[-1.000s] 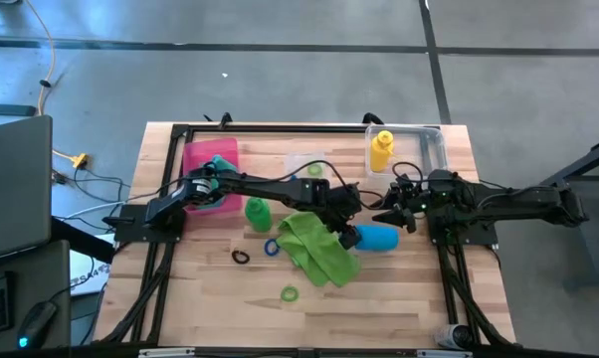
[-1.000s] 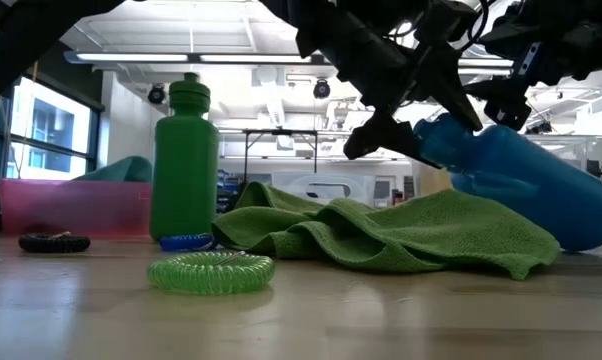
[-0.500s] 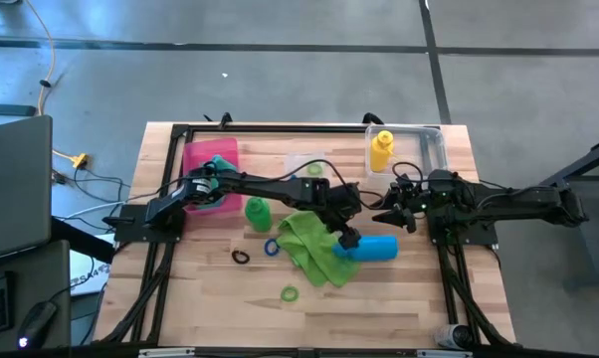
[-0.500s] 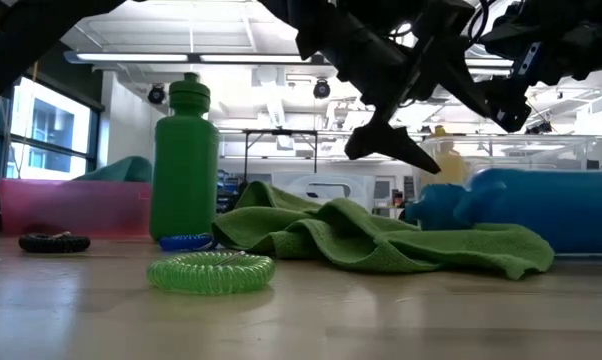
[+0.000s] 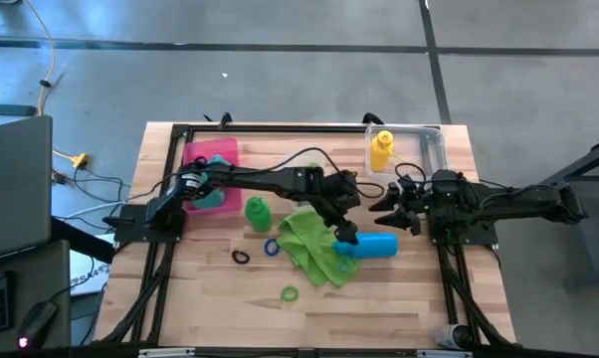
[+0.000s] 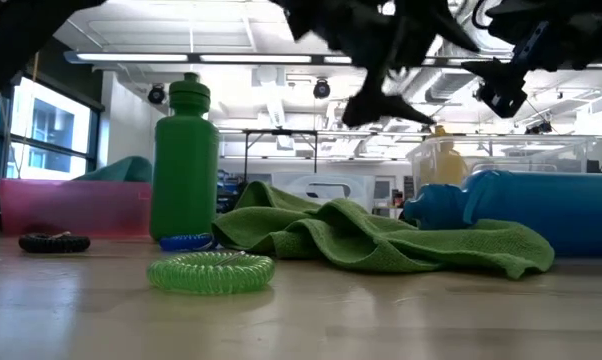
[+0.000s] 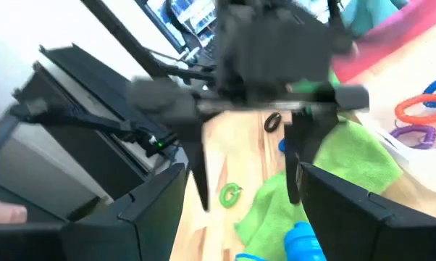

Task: Pick & Place Sports Items
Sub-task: Put the blue water bottle into the right transparent bin

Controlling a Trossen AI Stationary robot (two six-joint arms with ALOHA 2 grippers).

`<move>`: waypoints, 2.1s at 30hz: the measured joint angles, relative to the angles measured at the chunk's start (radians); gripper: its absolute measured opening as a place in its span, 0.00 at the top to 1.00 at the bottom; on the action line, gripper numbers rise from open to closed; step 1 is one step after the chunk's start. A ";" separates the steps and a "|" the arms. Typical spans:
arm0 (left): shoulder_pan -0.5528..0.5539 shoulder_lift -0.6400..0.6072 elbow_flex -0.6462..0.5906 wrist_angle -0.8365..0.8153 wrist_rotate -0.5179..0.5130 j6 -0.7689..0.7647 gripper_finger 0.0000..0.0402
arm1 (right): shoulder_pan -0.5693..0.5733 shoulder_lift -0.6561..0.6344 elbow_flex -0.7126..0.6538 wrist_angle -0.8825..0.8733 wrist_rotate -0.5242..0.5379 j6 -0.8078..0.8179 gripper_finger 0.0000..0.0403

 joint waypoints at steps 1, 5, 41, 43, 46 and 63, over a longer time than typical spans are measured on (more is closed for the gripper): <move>-0.003 -0.015 0.000 -0.012 -0.024 0.015 0.12 | 0.005 0.003 0.011 -0.014 0.002 -0.018 0.36; -0.003 -0.074 0.000 -0.055 -0.089 0.070 0.12 | 0.024 0.021 0.088 -0.092 0.006 -0.115 0.36; -0.088 -0.610 0.001 -0.438 -0.596 0.332 0.12 | 0.296 0.812 0.813 -0.809 0.267 -0.416 0.36; -0.098 -0.614 0.001 -0.449 -0.602 0.332 0.12 | 0.299 0.851 0.813 -0.812 0.273 -0.394 0.36; -0.111 -0.613 0.001 -0.466 -0.602 0.332 0.12 | 0.299 0.907 0.813 -0.812 0.275 -0.356 0.36; -0.123 -0.607 0.001 -0.509 -0.620 0.337 0.12 | 0.296 1.183 0.813 -0.811 0.329 -0.330 0.36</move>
